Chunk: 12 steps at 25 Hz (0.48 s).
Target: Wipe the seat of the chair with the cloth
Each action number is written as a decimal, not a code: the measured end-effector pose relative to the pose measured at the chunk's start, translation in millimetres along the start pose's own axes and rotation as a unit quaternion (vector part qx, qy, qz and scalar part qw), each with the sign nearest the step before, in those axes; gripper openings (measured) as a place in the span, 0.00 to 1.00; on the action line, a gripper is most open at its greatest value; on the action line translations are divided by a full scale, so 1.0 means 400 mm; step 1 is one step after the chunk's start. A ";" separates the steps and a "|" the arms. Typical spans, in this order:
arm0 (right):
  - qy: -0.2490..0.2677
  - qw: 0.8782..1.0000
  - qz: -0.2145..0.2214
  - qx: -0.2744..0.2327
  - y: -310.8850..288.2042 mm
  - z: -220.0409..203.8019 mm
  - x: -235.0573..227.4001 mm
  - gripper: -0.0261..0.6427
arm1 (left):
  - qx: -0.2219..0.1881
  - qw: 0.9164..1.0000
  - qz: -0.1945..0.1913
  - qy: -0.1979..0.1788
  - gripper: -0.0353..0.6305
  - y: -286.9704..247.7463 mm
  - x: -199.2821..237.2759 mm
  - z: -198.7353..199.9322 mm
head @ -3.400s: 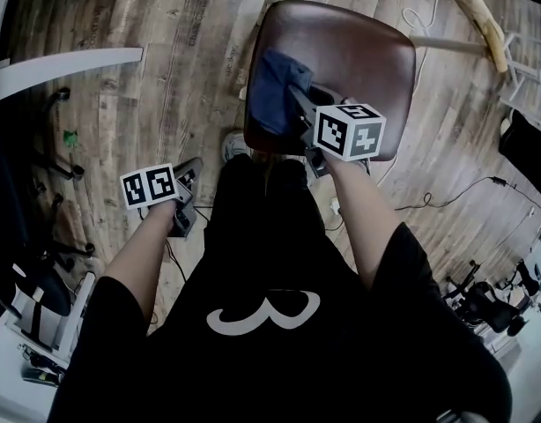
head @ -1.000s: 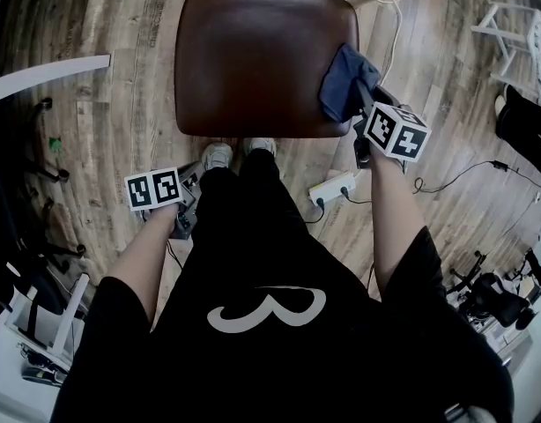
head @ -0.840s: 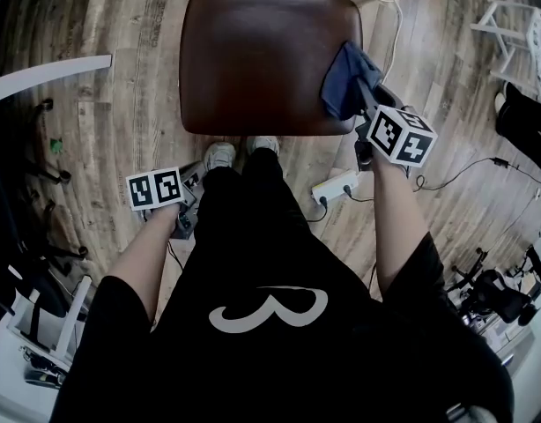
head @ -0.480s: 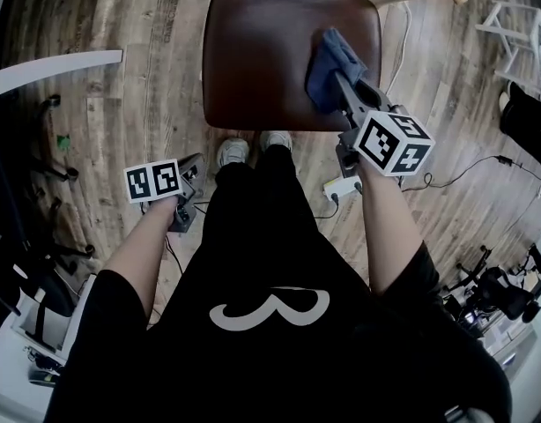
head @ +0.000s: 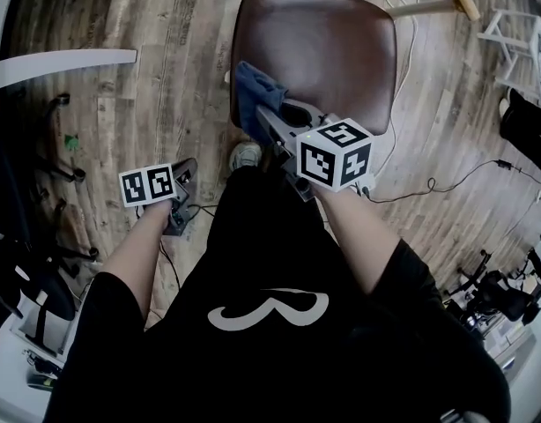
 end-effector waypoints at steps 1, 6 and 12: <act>-0.003 1.000 0.003 0.002 -0.016 -0.007 0.008 0.11 | -0.001 1.000 -0.002 0.003 0.07 0.001 0.004 -0.001; -0.006 1.000 0.004 0.018 -0.097 -0.039 0.012 0.11 | 0.005 1.000 0.000 0.015 0.07 -0.001 0.043 -0.035; 0.064 0.995 -0.047 0.066 -0.141 -0.076 -0.040 0.11 | 0.002 1.000 0.015 0.019 0.07 0.004 0.071 -0.055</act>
Point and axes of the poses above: the fingertips, and each gripper's own axes: y backward along the fingers, x to its left, z out of its top, the point moved 1 cm from there along y, backward along the fingers, and after that the axes turned 1 degree about z, right-handed, at the moved point
